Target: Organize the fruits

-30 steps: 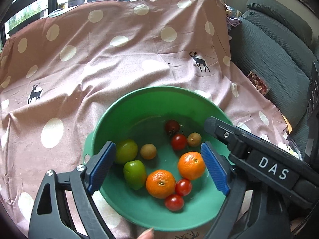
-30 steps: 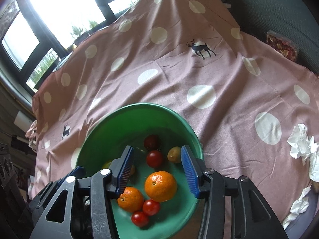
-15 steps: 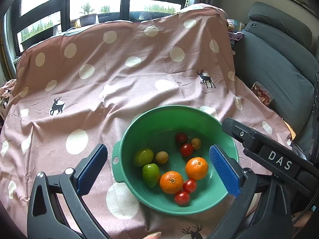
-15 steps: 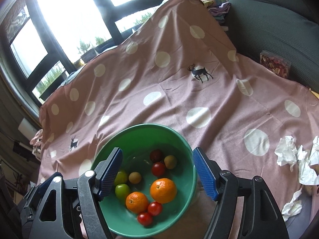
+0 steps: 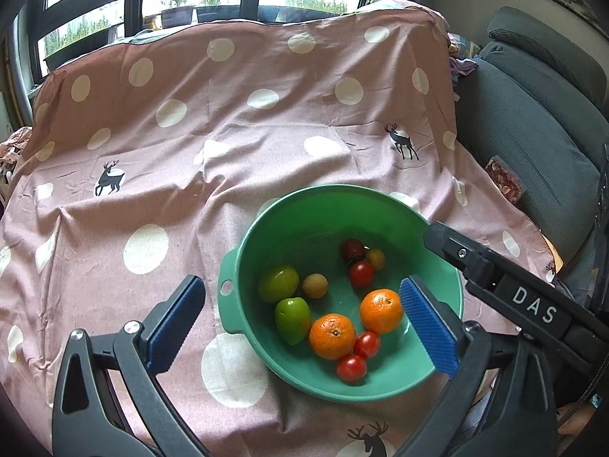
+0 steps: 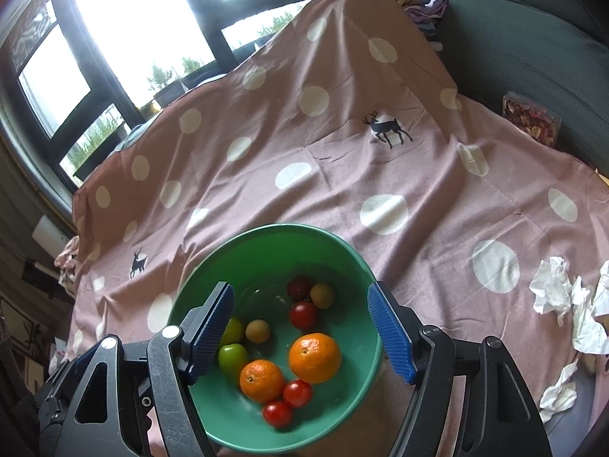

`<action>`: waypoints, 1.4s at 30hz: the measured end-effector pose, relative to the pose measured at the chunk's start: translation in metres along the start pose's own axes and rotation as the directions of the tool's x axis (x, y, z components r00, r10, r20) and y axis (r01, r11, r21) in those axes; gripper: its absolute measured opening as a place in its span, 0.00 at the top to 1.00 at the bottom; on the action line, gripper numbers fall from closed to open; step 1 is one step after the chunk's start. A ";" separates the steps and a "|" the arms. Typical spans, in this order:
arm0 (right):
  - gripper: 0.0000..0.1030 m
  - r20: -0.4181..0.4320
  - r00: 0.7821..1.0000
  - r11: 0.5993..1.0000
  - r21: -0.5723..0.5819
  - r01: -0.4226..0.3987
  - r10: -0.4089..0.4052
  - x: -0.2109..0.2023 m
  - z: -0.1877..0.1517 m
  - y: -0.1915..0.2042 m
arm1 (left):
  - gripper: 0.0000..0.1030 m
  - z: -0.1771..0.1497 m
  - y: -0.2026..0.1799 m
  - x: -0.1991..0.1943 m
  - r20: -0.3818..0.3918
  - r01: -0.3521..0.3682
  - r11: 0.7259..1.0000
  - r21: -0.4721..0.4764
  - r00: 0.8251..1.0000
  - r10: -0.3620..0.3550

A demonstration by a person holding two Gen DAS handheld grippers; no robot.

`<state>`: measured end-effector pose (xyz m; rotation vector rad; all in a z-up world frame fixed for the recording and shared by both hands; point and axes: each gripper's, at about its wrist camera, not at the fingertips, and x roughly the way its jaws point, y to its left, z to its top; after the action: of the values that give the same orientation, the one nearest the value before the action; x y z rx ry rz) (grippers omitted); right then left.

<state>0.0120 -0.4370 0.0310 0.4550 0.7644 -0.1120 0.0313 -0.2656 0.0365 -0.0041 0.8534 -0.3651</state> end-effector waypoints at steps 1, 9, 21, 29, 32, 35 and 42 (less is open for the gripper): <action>0.29 -0.002 1.000 1.000 -0.002 0.001 -0.001 0.000 0.000 0.001 | 0.01 0.000 0.001 0.000 -0.001 0.000 1.000 -0.002 1.000 0.000; 0.29 -0.003 1.000 1.000 -0.003 0.003 -0.003 0.001 -0.001 0.002 | 0.01 -0.001 0.003 0.000 -0.006 0.001 1.000 -0.010 1.000 -0.001; 0.29 -0.009 1.000 1.000 -0.008 0.016 -0.016 0.003 -0.001 0.005 | 0.01 -0.002 0.003 0.000 -0.008 -0.001 1.000 -0.010 1.000 0.001; 0.29 -0.010 1.000 1.000 -0.009 0.020 -0.020 0.003 -0.001 0.005 | 0.01 -0.003 0.003 -0.002 -0.008 -0.007 1.000 -0.009 1.000 0.007; 0.29 -0.010 1.000 1.000 -0.010 0.021 -0.021 0.003 -0.001 0.005 | 0.01 -0.003 0.003 -0.002 -0.008 -0.007 1.000 -0.010 1.000 0.007; 0.29 -0.011 1.000 1.000 -0.010 0.022 -0.022 0.003 -0.001 0.006 | 0.01 -0.004 0.003 -0.002 -0.007 -0.007 1.000 -0.009 1.000 0.007; 0.29 -0.015 0.999 0.999 -0.010 0.033 -0.033 0.003 0.000 0.001 | 0.01 -0.004 0.003 -0.003 -0.010 -0.006 1.000 -0.010 1.000 0.006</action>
<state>0.0150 -0.4357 0.0292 0.4340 0.7871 -0.1357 0.0279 -0.2610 0.0357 -0.0090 0.8648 -0.3558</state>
